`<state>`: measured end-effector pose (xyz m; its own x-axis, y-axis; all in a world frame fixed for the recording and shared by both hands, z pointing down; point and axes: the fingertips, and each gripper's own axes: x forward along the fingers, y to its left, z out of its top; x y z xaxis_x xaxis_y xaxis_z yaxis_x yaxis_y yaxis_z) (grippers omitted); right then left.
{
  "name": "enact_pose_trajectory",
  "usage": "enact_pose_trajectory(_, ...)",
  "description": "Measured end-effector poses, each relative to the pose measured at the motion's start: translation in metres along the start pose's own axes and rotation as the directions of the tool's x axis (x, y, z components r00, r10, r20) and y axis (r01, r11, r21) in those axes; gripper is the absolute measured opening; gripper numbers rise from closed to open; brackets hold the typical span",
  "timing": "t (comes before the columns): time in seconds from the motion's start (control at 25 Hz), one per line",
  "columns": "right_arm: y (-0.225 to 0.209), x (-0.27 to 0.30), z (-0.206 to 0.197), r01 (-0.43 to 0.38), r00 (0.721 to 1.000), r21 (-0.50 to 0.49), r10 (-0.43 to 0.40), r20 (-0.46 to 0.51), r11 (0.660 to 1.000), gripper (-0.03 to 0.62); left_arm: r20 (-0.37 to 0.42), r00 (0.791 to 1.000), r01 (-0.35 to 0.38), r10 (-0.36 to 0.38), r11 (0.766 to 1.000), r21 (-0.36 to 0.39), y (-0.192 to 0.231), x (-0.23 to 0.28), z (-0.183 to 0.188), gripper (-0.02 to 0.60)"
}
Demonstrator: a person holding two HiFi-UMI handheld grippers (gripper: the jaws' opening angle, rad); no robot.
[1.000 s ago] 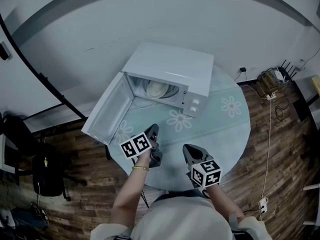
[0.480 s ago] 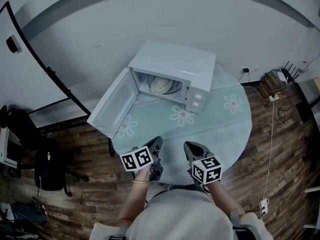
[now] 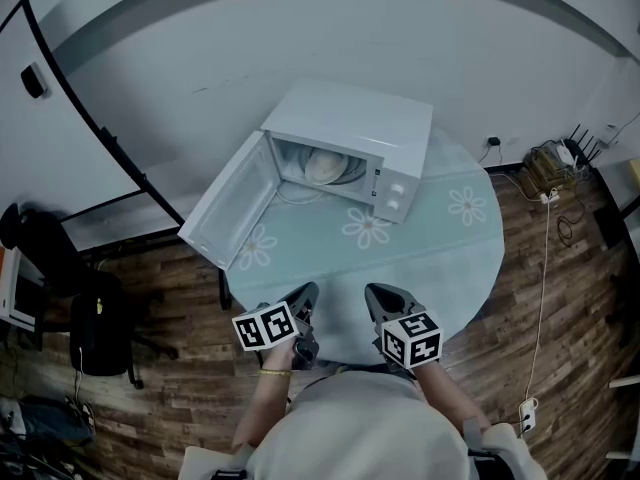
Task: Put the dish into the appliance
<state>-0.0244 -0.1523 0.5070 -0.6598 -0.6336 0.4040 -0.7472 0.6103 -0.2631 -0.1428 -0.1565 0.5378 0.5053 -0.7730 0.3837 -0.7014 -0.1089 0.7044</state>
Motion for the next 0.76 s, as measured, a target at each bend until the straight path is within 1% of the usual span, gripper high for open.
enact_pose_trajectory(0.32, 0.0097, 0.0008, -0.0041, -0.016, 1.000, -0.007, 0.016, -0.005, 1.000, 0.005, -0.009, 1.000, 0.019, -0.019, 1.000, 0.001, -0.0006, 0.0017, -0.0029, 0.012)
enact_pose_trajectory(0.76, 0.0056, -0.0006, -0.0068, -0.004, 1.000, -0.001, 0.004, -0.010, 1.000, 0.005, -0.021, 0.999, 0.046, -0.046, 0.999, -0.020, -0.0069, 0.0091, -0.0085, 0.012)
